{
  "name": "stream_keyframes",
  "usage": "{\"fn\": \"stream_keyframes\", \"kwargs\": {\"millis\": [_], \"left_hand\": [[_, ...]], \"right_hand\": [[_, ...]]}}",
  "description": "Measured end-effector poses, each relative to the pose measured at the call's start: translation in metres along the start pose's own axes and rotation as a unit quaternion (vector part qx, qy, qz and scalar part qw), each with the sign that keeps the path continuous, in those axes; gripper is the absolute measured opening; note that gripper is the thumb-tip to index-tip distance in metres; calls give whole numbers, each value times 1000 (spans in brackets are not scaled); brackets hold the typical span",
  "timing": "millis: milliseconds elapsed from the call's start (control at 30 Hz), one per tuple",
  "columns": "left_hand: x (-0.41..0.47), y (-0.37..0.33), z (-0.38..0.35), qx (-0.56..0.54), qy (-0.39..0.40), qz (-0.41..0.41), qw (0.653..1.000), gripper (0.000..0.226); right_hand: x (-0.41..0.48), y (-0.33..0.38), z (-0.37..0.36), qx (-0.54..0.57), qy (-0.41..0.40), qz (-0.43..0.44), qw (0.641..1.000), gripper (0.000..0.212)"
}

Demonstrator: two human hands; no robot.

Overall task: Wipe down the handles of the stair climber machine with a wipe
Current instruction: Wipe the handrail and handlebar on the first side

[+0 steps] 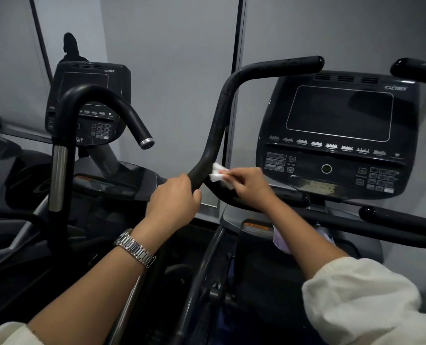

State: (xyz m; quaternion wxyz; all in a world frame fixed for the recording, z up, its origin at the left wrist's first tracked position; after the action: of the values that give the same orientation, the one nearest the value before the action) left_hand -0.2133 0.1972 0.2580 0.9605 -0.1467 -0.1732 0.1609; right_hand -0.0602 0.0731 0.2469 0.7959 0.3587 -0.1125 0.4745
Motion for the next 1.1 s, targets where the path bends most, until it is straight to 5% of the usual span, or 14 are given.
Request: {"fn": "stream_keyframes", "kwargs": {"millis": [233, 433, 567, 733, 1100], "left_hand": [[-1, -1, 1, 3, -7, -2, 1000, 23], [-1, 0, 0, 0, -6, -6, 1000, 23], [-2, -1, 1, -4, -4, -7, 1000, 22], [-3, -2, 2, -1, -2, -8, 1000, 22], [1, -3, -3, 55, -6, -41, 998, 23]], "right_hand": [[-40, -39, 13, -267, 14, 50, 962, 25], [2, -18, -41, -426, 107, -4, 898, 29], [1, -15, -44, -437, 78, -2, 896, 18], [-33, -27, -23, -423, 23, 11, 906, 42], [-33, -20, -31, -389, -2, 38, 921, 55]]}}
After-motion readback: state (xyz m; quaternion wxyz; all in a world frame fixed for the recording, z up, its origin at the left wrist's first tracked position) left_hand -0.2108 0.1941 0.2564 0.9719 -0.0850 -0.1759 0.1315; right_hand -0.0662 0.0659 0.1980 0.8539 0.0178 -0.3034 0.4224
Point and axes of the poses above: each hand's wrist, its own x-axis towards the middle knuckle, its own z-axis out of the back of the hand, y = z × x, the point moved 6 cm from there along x, towards the middle knuckle, and after that the axes turned 10 degrees about y, right-handed, at the moved point
